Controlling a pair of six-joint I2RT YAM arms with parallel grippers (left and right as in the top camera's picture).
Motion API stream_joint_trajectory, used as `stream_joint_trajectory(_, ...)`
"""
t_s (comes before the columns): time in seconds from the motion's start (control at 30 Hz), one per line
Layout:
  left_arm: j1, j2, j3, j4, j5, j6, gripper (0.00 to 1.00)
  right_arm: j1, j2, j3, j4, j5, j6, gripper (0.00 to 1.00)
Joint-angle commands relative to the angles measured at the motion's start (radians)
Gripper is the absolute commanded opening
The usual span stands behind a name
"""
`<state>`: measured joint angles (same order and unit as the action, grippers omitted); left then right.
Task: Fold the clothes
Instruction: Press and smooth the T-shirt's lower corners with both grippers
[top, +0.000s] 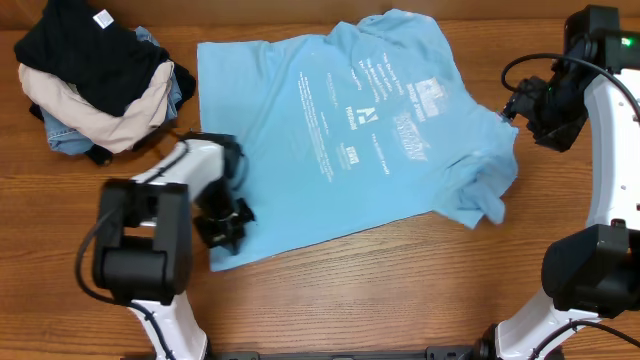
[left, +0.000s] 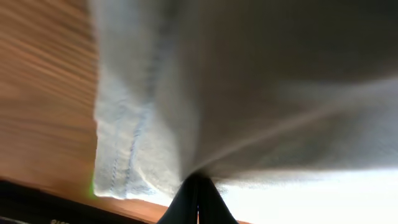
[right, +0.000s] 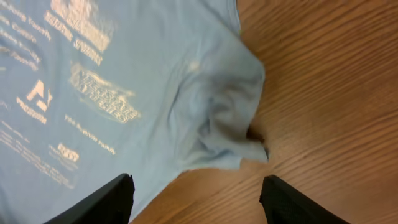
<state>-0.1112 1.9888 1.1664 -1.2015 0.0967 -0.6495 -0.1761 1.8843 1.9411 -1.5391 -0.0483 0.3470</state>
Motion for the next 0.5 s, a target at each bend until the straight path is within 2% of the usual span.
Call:
stream_joint_trajectory(0.0,0.137,-0.059,-0.017,0.006,-0.089,0.0,0.04,0.002,-0.023,-0.029,0.032,-0.005,0.001,0.72)
stream_joint_trajectory(0.17,0.265,-0.169,-0.017,-0.011,-0.127,0.045,0.04,0.002,-0.023,-0.169,0.124,-0.022,0.024,0.73)
stream_joint_trajectory(0.3,0.328,-0.19,-0.017,-0.018,-0.123,0.072,0.04,0.002,-0.023,-0.259,0.162,-0.051,0.024,0.72)
stream_joint_trajectory(0.37,0.322,-0.192,-0.017,-0.025,-0.119,0.077,0.04,0.002,-0.023,-0.287,0.177,-0.051,0.024,0.54)
stream_joint_trajectory(0.43,0.295,-0.198,-0.016,-0.024,-0.105,0.084,0.04,0.002,-0.023,-0.328,0.205,-0.05,0.037,0.27)
stream_joint_trajectory(0.47,0.274,-0.205,-0.014,-0.025,-0.103,0.093,0.04,0.002,-0.023,-0.349,0.216,-0.051,0.048,0.18)
